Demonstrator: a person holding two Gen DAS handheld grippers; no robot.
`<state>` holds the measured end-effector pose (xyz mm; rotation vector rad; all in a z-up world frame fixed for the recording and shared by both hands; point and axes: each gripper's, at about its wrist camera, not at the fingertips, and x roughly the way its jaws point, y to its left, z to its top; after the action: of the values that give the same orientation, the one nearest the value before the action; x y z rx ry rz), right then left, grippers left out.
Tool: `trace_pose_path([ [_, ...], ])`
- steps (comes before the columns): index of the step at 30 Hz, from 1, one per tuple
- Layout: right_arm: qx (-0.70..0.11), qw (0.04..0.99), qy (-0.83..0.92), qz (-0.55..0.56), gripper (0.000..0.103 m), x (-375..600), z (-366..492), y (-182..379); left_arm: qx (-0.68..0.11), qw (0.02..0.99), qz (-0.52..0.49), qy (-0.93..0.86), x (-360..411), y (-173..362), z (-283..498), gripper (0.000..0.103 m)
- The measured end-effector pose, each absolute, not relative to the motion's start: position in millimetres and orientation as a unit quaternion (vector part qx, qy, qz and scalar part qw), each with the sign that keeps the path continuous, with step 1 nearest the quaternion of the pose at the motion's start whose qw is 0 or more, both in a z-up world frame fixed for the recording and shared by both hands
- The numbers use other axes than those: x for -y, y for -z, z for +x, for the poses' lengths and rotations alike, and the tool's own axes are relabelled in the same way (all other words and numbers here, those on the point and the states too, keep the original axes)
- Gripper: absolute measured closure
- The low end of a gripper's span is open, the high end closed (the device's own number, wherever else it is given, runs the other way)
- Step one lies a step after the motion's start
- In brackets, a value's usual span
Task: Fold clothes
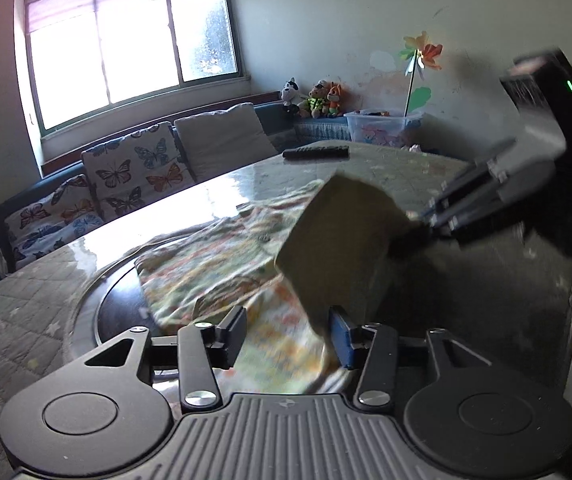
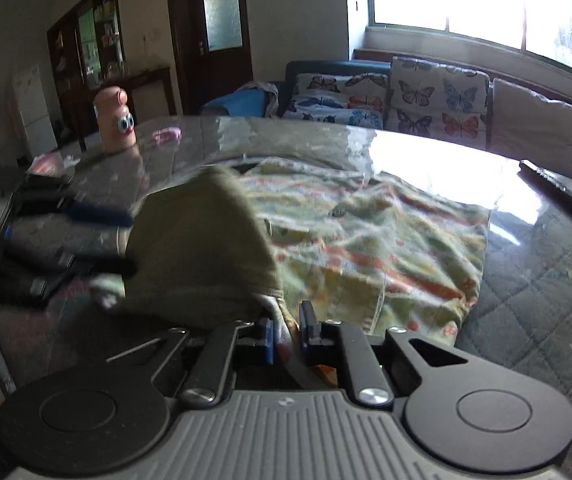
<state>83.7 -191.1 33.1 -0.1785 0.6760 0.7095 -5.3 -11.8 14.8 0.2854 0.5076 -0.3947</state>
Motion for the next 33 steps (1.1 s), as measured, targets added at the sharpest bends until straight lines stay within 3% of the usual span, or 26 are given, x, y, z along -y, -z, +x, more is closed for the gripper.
trace_pose_path([
  [19,-0.314,0.892,-0.324,-0.034,0.095,193,103,-45,-0.235,0.927,0.234,0.175,27,14,-21,0.041],
  [20,-0.314,0.893,-0.322,-0.032,0.095,194,104,-45,-0.233,0.928,0.235,0.173,26,13,-21,0.043],
  [22,-0.315,0.894,-0.318,-0.030,0.095,196,105,-44,-0.228,0.928,0.239,0.170,23,11,-20,0.073],
  [25,-0.316,0.894,-0.316,-0.028,0.096,198,102,-42,-0.220,0.930,0.244,0.166,18,8,-18,0.091],
  [33,-0.295,0.895,-0.333,-0.023,0.099,214,69,-56,-0.213,0.933,0.229,0.181,5,-20,-33,0.095],
])
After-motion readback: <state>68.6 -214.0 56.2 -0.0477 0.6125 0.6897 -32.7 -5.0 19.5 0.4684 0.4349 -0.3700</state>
